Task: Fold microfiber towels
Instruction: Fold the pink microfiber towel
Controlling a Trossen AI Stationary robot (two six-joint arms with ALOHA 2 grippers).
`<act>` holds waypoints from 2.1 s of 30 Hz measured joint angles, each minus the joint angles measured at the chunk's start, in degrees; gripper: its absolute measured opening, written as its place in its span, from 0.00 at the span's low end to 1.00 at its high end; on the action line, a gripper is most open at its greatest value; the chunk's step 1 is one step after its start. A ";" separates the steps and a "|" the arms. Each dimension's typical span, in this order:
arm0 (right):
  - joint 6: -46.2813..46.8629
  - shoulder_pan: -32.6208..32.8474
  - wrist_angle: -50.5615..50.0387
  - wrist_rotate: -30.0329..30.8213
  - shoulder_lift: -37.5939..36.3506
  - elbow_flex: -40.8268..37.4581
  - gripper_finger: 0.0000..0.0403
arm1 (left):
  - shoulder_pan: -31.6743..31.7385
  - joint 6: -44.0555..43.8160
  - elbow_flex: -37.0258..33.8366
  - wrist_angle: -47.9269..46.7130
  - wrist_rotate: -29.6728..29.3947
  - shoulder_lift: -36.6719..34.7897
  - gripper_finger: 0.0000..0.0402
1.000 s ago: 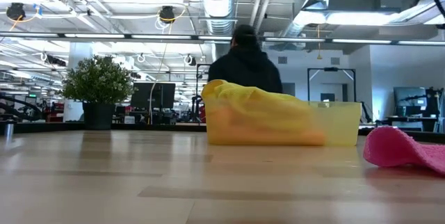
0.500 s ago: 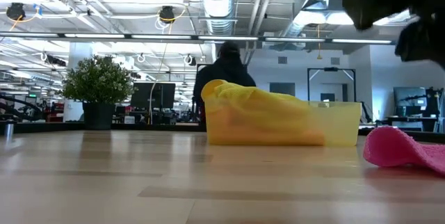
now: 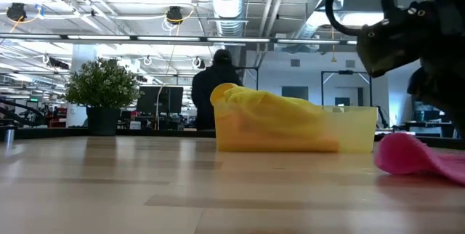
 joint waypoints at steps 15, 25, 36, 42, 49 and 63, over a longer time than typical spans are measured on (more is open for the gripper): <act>-13.67 -6.34 14.90 0.16 -0.02 -2.81 0.59 | 0.02 -1.27 0.00 -0.02 -0.25 0.00 0.31; -20.16 -12.35 24.75 0.39 0.27 -2.58 0.59 | 0.02 -1.28 0.00 -0.23 -0.33 0.00 0.31; -17.51 -6.82 18.46 4.41 -8.08 5.30 0.59 | 3.01 9.13 -1.68 3.10 -6.20 5.42 0.31; -12.82 -2.47 12.06 10.27 -13.82 7.32 0.59 | 6.70 18.20 -1.79 11.65 -4.75 14.72 0.31; -8.77 0.90 7.37 13.99 -17.46 7.23 0.59 | 11.60 25.67 -1.61 25.62 -0.21 23.03 0.31; -6.88 3.41 4.57 13.31 -16.92 7.27 0.59 | 16.64 27.65 -0.73 34.76 5.41 34.32 0.31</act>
